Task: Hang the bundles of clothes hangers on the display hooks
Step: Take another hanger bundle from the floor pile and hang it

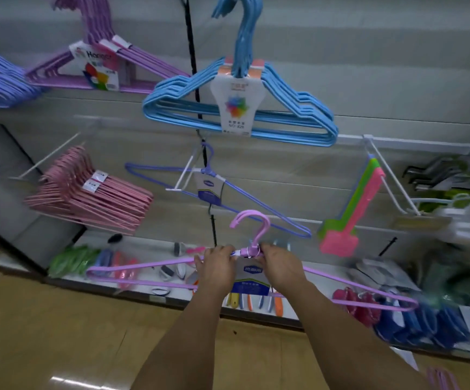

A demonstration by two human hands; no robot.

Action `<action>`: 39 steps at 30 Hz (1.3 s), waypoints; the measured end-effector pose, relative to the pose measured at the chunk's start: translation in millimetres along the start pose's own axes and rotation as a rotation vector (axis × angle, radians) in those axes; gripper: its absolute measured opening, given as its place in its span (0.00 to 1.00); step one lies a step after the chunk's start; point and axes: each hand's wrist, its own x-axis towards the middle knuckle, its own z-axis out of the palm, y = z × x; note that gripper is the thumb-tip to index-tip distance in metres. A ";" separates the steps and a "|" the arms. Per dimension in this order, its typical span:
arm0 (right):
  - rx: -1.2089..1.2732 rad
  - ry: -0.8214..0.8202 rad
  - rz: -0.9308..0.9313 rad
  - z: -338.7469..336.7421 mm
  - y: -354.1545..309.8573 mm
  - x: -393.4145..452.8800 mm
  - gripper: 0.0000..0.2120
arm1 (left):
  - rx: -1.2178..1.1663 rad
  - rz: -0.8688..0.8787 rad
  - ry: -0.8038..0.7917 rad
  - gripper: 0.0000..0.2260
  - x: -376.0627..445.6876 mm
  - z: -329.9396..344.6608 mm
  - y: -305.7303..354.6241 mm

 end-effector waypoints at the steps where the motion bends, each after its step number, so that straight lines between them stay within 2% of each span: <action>1: -0.014 0.000 -0.012 2.0 -5.0 4.4 0.09 | -0.010 -0.017 -0.006 0.13 2.1 -2.2 -4.5; 8: -0.002 -0.010 0.018 13.5 -46.8 45.7 0.08 | -0.088 -0.046 -0.013 0.12 38.7 -20.0 -43.7; 20: -0.016 -0.032 0.146 41.4 -117.1 110.5 0.11 | -0.042 0.051 -0.101 0.10 110.0 -45.0 -122.2; 27: 0.008 -0.041 0.218 46.5 -113.1 131.6 0.11 | -0.024 0.078 -0.130 0.12 134.2 -44.8 -121.7; 39: -0.001 -0.026 0.139 36.4 -97.8 163.7 0.12 | -0.087 0.011 -0.121 0.14 162.4 -37.2 -111.9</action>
